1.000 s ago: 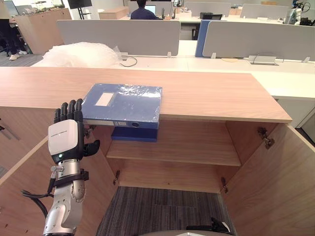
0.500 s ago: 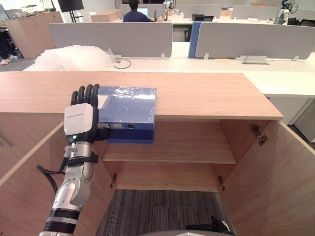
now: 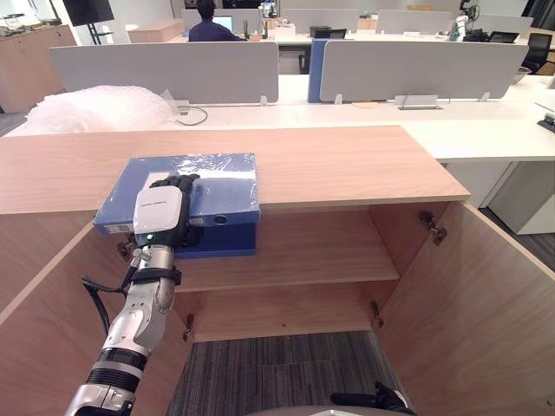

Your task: Walk over to the cabinet, pick up the folder, carry it to the office cabinet, place the folder inside the office cabinet, then close the office cabinet door

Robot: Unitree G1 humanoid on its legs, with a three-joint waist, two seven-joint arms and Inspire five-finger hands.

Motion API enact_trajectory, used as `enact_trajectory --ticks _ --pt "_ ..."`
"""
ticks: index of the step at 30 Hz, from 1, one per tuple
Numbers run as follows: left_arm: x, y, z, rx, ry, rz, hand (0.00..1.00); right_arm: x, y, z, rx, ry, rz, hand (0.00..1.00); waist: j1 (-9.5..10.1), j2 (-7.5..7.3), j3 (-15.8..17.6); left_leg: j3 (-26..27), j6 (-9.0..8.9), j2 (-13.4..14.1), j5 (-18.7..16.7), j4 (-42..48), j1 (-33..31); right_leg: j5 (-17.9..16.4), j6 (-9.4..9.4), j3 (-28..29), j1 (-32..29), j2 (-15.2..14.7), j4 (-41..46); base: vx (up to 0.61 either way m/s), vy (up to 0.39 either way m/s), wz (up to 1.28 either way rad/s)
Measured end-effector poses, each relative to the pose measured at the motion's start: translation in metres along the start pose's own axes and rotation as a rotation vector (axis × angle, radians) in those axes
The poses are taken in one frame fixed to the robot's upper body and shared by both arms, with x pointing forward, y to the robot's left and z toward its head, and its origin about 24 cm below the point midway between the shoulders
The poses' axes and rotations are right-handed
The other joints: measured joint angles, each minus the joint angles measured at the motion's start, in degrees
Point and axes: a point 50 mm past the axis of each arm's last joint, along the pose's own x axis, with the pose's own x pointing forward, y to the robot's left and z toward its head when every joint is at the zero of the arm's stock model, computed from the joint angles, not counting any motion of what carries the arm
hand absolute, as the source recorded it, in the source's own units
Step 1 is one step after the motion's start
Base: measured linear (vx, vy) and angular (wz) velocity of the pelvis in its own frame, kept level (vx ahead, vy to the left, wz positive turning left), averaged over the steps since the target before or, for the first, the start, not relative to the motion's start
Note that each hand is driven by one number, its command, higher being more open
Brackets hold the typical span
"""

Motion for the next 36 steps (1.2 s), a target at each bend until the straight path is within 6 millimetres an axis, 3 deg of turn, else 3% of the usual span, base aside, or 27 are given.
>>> enact_trajectory --ticks 4,10,15,20,21,23,26,29,32,33,34,36 --pt "0.006 0.002 0.002 0.031 -0.034 0.018 0.0 0.0 -0.005 -0.003 0.034 0.013 -0.018 1.0 -0.03 0.36 -0.3 0.1 0.0 0.0 0.0 0.0 0.2 0.2 0.04 0.3 0.0 0.0 -0.1 -0.02 0.01 -0.02" --pt "0.022 0.02 0.008 0.029 -0.073 0.122 0.0 0.001 -0.008 -0.005 0.038 0.027 -0.026 1.0 -0.72 0.96 -1.4 0.3 -0.02 0.1 -0.1 0.0 0.4 0.2 0.06 0.6 0.0 0.1 -0.1 0.0 0.005 -0.02" --pt "0.014 0.029 0.021 -0.049 -0.086 0.165 0.0 0.001 -0.011 -0.006 0.05 0.037 -0.037 1.0 -0.78 0.84 -1.3 0.3 0.02 0.0 -0.3 0.0 0.3 0.2 0.03 0.7 0.1 0.1 -0.4 0.01 0.002 0.0" --pt "-0.033 0.046 0.051 -0.351 -0.065 0.267 0.0 0.001 -0.011 -0.009 0.048 0.055 -0.045 1.0 -0.53 0.35 -1.2 0.0 0.03 0.1 -0.5 0.3 0.2 0.2 0.0 1.6 -0.1 0.1 -0.6 0.04 0.006 -0.05" --pt "-0.044 0.056 0.062 -0.529 -0.049 0.309 0.0 0.001 -0.012 -0.009 0.05 0.055 -0.049 1.0 -0.43 0.39 -1.2 -0.2 -0.01 0.1 -0.6 0.3 0.1 0.2 0.01 1.7 -0.1 0.1 -0.6 0.0 0.0 0.0" --pt "-0.054 0.063 0.067 -0.719 -0.017 0.339 0.0 0.001 -0.01 -0.009 0.064 0.054 -0.048 1.0 -0.34 0.59 -1.3 -0.2 -0.03 0.3 -0.6 0.3 -0.1 0.2 0.01 1.8 -0.4 0.2 -0.5 0.0 0.0 0.0" --pt "-0.066 0.072 0.063 -0.974 0.029 0.363 0.0 -0.003 -0.009 -0.005 0.108 -0.001 -0.04 1.0 -0.35 1.05 -1.3 -0.2 -0.03 0.6 -0.7 0.3 -0.3 0.2 0.01 2.0 -0.9 0.6 -0.2 -0.03 -0.01 -0.04" --pt "-0.078 0.073 0.045 -1.316 0.154 0.385 0.0 -0.013 -0.006 0.005 0.232 -0.104 -0.03 1.0 -0.85 1.29 -1.1 -0.2 0.05 0.7 -0.8 0.3 -0.4 0.2 0.02 2.1 -1.2 0.6 0.3 -0.04 0.001 -0.03" --pt "-0.094 0.063 0.03 -1.621 0.302 0.39 0.0 -0.035 0.004 0.033 0.376 -0.292 0.033 1.0 -1.12 0.98 -0.7 -0.1 0.36 0.9 -0.9 0.3 -1.2 0.2 0.03 2.3 -2.4 0.7 0.7 -0.04 0.005 -0.04" --pt "-0.095 0.062 0.03 -1.644 0.313 0.391 0.0 -0.038 0.005 0.038 0.396 -0.317 0.043 1.0 -1.12 0.77 -0.5 -0.2 0.37 0.9 -0.9 0.3 -1.3 0.2 0.04 2.3 -2.5 0.8 0.8 -0.03 0.003 0.0" --pt "-0.098 0.06 0.026 -1.727 0.334 0.39 0.0 -0.053 0.008 0.06 0.475 -0.431 0.087 1.0 -1.1 0.01 0.0 -0.1 0.31 1.0 -0.8 0.4 -1.5 0.2 0.05 2.4 -2.8 0.9 1.0 0.0 0.0 0.0" --pt "-0.1 0.059 0.024 -1.797 0.339 0.386 0.0 -0.068 0.008 0.082 0.531 -0.551 0.134 1.0 -1.18 -0.38 0.1 -0.1 0.19 0.9 -0.7 0.4 -1.5 0.3 0.11 2.5 -2.9 0.8 1.1 0.0 0.0 0.0"
